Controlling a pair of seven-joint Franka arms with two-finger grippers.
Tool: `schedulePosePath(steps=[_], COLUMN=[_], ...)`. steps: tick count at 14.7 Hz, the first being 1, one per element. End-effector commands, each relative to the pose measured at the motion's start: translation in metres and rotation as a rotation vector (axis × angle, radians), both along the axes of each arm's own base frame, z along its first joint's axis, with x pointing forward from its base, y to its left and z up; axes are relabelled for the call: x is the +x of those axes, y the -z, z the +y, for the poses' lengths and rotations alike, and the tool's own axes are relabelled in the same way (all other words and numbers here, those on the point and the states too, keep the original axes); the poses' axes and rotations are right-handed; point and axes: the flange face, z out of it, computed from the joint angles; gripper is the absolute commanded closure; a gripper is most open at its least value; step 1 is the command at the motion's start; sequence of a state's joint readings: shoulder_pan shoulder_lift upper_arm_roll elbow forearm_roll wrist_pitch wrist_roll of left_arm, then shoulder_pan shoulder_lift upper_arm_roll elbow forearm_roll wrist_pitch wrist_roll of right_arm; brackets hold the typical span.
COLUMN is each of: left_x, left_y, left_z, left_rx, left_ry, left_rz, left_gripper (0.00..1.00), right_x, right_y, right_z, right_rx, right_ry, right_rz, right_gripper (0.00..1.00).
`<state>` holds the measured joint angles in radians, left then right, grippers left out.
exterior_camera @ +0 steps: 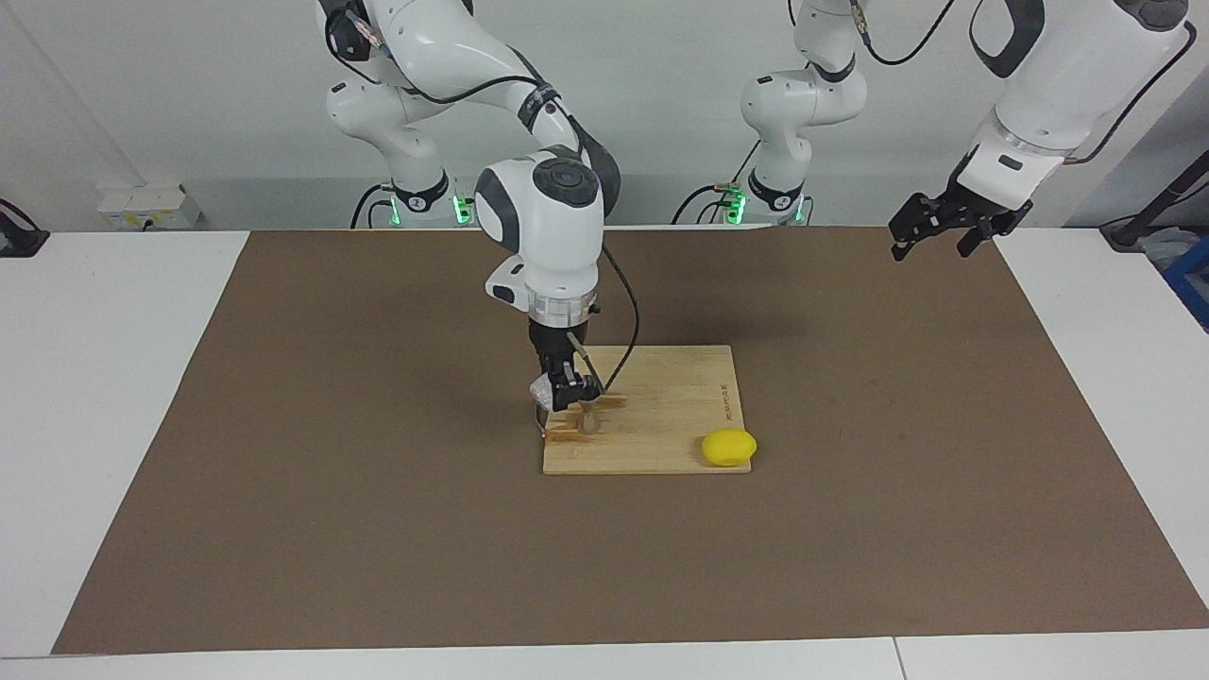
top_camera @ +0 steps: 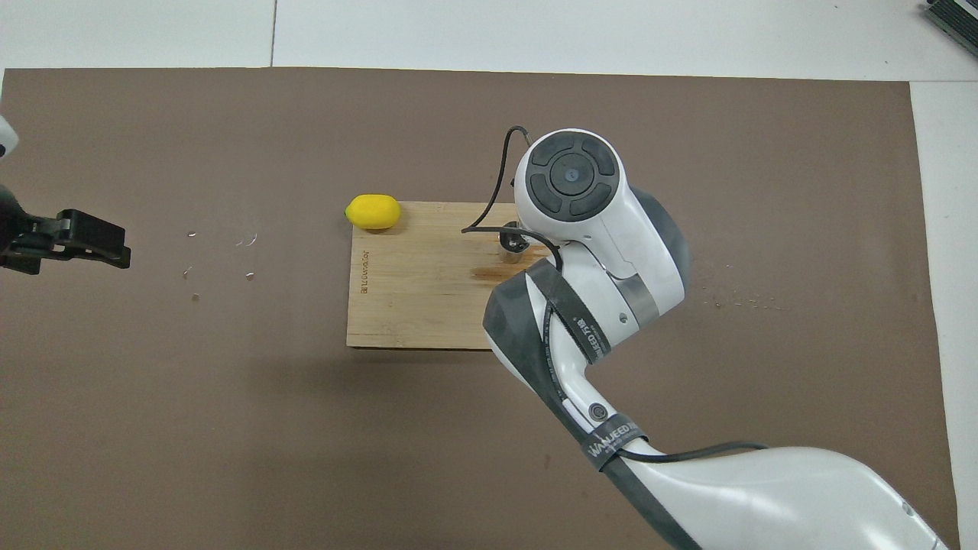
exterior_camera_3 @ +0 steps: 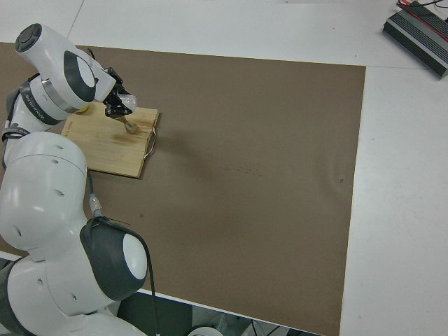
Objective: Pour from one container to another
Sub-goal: 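Tilt the glass cup with the right gripper to pour into the metal cup, then carry the glass cup back with the right gripper toward its start spot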
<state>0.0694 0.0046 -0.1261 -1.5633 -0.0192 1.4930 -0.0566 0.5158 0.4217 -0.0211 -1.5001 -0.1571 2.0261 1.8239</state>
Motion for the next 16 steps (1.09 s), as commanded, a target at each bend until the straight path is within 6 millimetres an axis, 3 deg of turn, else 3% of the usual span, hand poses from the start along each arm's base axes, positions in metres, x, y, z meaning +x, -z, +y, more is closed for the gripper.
schedulePosePath(steps=[1,5,11,16], left_x=[-0.008,-0.008,-0.008,-0.008], left_y=[-0.001,-0.001,-0.001,-0.001], left_z=[0.001,0.002,0.002,0.002], left_rx=[0.016,0.016,0.016,0.016], left_ry=[0.006,0.004,0.004,0.004], left_rz=[-0.002,-0.002,-0.002,-0.002], left_gripper=[0.00,0.00,0.00,0.00], right_x=[0.006,0.007,0.030,0.035], right_y=[-0.009,-0.008,-0.008,0.000], right_z=[-0.003,-0.007,-0.059,-0.103], right_rx=[0.041,0.074,0.234,0.309], right_ry=[0.048,0.064,0.186,0.169], right_rz=[0.010,0.026,0.100,0.163], right_gripper=[1.00,1.00,1.00,1.00])
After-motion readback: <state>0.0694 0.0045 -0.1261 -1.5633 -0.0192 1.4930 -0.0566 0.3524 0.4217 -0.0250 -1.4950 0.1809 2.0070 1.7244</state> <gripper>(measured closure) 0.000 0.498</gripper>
